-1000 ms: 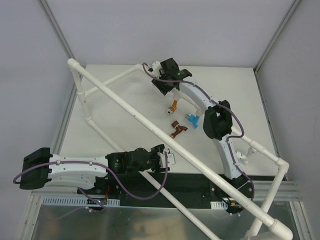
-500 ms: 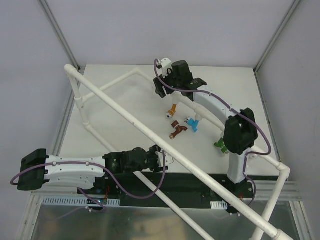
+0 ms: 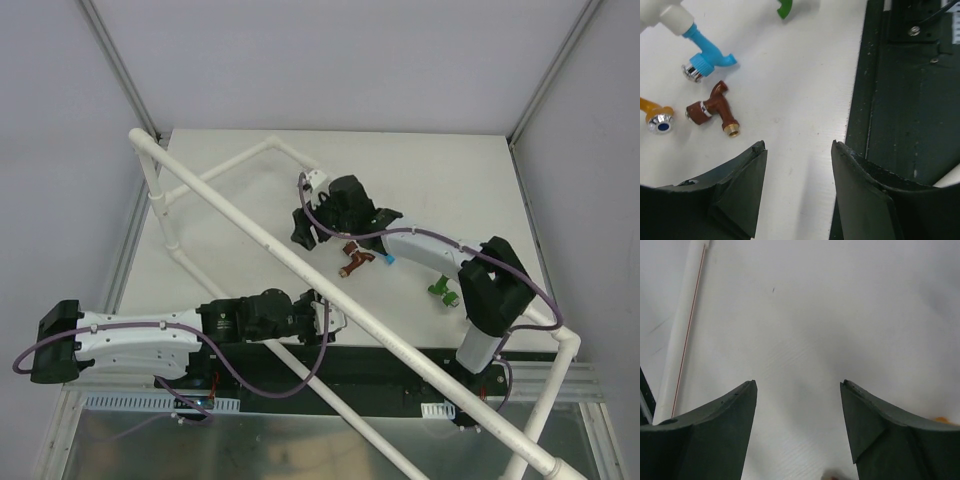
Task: Install the water faucets
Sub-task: Adjust the adaptor at the center of the board.
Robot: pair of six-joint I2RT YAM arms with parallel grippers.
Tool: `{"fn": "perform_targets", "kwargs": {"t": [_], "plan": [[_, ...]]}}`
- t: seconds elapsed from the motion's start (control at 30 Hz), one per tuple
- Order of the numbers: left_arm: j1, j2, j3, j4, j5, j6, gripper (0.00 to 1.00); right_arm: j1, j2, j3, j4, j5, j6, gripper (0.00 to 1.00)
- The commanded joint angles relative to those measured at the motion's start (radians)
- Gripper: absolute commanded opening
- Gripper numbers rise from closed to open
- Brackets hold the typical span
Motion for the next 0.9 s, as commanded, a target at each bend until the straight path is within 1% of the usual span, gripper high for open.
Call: {"fn": "perform_targets", "kwargs": {"t": [0.0,0.13,0.2,0.27,0.4,0.47,0.53,0.73,0.87], "plan": [[0.005,-0.056,0.118,-0.087,0.168,-0.018,0.56,0.082,-0.048,-0.146,0.190,0.015,0.129,0.73],[0.003,-0.075,0.197,-0.159,0.277,-0.018,0.56,0.134,-0.026,-0.263,0.325,0.080,0.197,0.73],[0.003,-0.076,0.218,-0.194,0.298,-0.020,0.56,0.134,-0.020,-0.318,0.391,0.110,0.238,0.73],[0.003,-0.073,0.217,-0.199,0.297,-0.011,0.56,0.134,-0.023,-0.357,0.417,0.140,0.309,0.73],[0.003,-0.030,0.203,-0.199,0.276,-0.003,0.56,0.133,-0.060,-0.359,0.397,0.158,0.394,0.73],[-0.003,0.013,0.207,-0.199,0.266,0.012,0.56,0.116,-0.104,-0.314,0.327,0.183,0.442,0.73],[-0.015,0.053,0.209,-0.191,0.245,0.035,0.55,0.088,-0.150,-0.265,0.275,0.163,0.488,0.73],[-0.018,0.129,0.221,-0.167,0.254,0.051,0.55,0.062,-0.269,-0.230,0.257,0.082,0.536,0.73],[-0.018,0.151,0.191,-0.066,0.231,0.058,0.55,0.050,-0.347,-0.245,0.261,0.135,0.550,0.73]]}}
